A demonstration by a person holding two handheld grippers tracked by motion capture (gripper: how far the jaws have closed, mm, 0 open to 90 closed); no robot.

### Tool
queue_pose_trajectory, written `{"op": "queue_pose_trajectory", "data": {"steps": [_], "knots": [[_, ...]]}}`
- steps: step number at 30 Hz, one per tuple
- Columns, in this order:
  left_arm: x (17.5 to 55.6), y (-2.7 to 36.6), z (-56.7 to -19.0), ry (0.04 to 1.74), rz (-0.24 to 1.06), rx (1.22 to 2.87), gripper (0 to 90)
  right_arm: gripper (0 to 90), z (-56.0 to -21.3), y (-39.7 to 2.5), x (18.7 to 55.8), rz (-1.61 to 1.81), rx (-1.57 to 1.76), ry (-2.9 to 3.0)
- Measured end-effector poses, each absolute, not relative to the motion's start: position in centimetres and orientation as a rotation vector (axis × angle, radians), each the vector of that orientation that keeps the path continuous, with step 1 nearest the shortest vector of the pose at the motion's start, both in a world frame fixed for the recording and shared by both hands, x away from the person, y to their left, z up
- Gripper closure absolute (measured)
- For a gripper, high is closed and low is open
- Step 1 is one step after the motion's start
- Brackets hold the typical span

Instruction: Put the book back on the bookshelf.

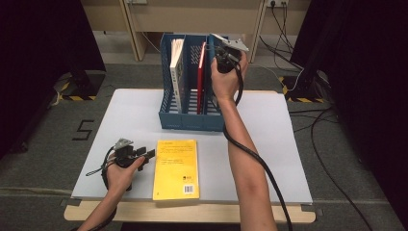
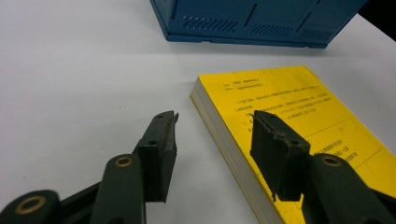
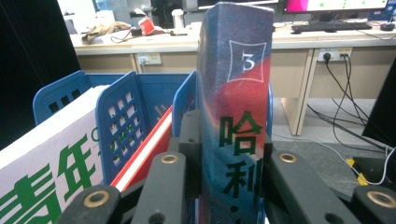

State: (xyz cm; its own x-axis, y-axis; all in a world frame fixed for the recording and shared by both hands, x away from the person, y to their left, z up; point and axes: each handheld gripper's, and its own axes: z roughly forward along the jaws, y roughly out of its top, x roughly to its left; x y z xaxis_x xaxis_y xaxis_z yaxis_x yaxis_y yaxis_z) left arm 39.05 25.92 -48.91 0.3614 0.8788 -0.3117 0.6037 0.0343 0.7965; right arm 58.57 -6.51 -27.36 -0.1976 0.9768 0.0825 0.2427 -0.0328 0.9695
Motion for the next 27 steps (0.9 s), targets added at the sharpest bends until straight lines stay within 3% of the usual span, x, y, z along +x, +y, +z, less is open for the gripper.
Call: {"op": "queue_pose_trajectory", "data": {"steps": [27], "knots": [[38.9,25.9,-49.0,1.332,0.353,1.670,49.3,75.1,-30.2,-4.8,59.1,1.294,1.324,1.460]]}}
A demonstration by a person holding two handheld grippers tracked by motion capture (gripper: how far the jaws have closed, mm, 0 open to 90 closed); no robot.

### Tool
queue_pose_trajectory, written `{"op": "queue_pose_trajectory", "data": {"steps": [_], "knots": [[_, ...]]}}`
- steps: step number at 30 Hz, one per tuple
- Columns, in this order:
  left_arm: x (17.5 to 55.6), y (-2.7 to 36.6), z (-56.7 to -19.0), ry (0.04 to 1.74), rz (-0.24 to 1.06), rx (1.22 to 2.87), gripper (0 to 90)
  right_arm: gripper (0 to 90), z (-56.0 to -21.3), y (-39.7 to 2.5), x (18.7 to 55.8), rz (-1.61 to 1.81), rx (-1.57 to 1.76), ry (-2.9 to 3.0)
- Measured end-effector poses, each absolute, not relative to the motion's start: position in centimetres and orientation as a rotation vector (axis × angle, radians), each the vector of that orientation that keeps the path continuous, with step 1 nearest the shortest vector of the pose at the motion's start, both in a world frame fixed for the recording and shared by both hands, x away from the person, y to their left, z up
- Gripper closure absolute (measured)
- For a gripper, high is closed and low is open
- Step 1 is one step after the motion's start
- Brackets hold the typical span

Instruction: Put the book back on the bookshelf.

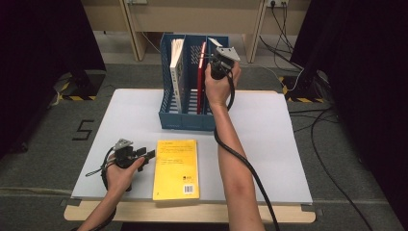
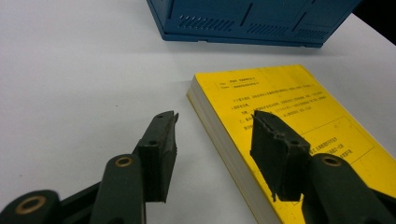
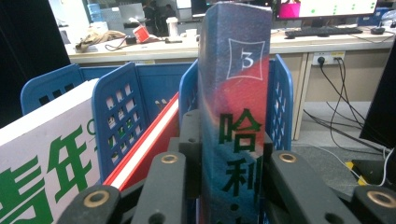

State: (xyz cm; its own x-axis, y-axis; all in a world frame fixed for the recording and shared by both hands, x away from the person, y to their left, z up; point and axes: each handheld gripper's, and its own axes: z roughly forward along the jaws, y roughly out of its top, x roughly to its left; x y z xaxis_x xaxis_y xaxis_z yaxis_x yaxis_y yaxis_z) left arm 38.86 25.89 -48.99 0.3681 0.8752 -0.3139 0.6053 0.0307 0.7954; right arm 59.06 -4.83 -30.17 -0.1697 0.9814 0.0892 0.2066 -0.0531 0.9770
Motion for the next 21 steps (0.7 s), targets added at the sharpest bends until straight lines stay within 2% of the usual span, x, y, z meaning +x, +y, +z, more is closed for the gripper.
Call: {"op": "queue_pose_trajectory", "data": {"steps": [21], "knots": [[38.84,25.90,-49.08,1.335,0.348,1.671,49.5,75.0,-30.71,-4.19,59.54,1.287,1.320,1.459]]}}
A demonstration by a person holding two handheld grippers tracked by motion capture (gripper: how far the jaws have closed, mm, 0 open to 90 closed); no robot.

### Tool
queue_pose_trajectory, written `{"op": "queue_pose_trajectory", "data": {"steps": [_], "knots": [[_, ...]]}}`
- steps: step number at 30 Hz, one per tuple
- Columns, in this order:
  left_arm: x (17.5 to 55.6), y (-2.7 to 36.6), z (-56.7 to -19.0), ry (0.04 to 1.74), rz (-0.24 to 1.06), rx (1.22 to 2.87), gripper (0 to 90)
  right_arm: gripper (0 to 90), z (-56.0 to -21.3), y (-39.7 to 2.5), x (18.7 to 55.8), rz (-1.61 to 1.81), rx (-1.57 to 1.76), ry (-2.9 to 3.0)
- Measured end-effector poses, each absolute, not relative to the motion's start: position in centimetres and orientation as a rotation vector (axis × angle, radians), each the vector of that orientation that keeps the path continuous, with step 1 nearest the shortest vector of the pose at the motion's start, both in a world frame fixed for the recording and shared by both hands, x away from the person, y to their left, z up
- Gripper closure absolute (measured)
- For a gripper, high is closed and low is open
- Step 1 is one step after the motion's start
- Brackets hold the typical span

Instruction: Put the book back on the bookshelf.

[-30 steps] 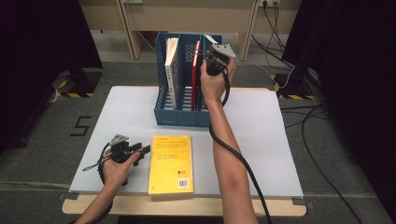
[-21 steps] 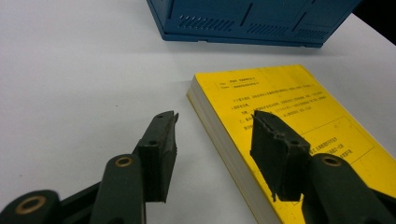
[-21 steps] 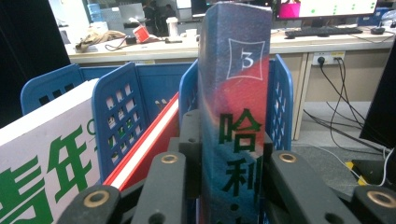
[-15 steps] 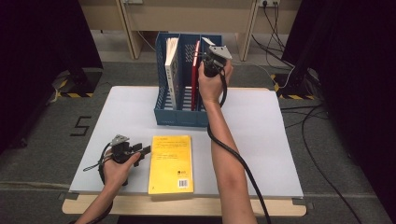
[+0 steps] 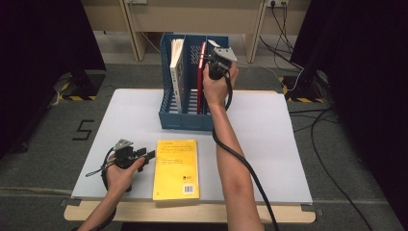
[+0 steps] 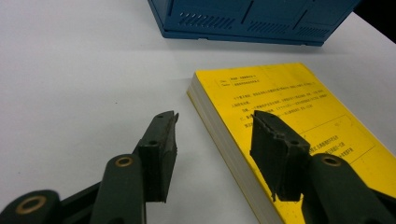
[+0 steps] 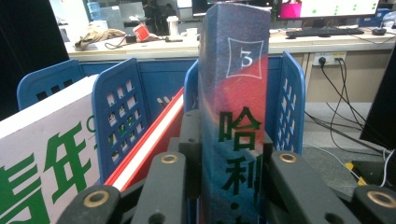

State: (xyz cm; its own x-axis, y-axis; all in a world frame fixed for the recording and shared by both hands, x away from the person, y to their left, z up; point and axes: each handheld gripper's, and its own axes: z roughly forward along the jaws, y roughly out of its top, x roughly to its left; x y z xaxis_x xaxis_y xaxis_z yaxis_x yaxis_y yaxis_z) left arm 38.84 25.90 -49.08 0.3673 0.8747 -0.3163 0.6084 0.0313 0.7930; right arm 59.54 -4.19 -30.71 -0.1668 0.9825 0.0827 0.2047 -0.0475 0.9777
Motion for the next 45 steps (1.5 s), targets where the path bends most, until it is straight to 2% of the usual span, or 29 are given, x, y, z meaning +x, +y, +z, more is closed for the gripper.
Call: {"op": "queue_pose_trajectory", "data": {"steps": [45], "knots": [[38.6,25.9,-49.3,1.335,0.333,1.672,49.8,75.0,-32.5,-3.8,60.1,1.287,1.295,1.404]]}}
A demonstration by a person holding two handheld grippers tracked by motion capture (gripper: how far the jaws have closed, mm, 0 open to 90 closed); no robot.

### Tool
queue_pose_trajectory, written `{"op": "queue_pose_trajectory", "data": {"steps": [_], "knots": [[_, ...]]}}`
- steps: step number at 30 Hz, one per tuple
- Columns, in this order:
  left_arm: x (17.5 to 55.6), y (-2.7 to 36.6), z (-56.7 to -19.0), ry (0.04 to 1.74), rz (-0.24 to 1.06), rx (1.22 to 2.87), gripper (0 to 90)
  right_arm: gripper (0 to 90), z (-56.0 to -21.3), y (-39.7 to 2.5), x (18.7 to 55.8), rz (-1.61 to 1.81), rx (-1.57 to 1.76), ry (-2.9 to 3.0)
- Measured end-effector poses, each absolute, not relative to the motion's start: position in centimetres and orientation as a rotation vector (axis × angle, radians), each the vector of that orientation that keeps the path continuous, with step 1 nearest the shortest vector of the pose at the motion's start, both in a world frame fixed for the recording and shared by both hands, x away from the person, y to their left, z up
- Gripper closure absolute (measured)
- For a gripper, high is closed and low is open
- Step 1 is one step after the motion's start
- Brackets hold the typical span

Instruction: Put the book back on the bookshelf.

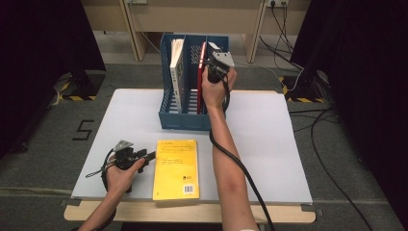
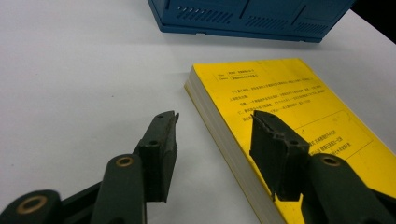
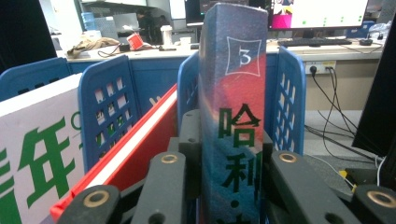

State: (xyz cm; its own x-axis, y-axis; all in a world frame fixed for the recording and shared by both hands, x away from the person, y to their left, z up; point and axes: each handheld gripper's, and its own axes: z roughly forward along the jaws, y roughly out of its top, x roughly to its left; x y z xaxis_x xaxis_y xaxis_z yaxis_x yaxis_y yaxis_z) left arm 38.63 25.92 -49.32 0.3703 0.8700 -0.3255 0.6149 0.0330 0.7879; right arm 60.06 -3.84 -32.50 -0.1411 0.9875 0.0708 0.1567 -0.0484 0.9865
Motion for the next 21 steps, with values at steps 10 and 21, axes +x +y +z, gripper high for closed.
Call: {"op": "queue_pose_trajectory", "data": {"steps": [10,21], "knots": [[38.6,25.7,-49.4,1.329,0.328,1.679,49.8,74.7,-33.6,-3.7,60.1,1.275,1.302,1.431],[38.5,25.6,-49.4,1.323,0.328,1.680,49.7,74.0,-33.2,-3.8,58.9,1.242,1.326,1.528]]}}
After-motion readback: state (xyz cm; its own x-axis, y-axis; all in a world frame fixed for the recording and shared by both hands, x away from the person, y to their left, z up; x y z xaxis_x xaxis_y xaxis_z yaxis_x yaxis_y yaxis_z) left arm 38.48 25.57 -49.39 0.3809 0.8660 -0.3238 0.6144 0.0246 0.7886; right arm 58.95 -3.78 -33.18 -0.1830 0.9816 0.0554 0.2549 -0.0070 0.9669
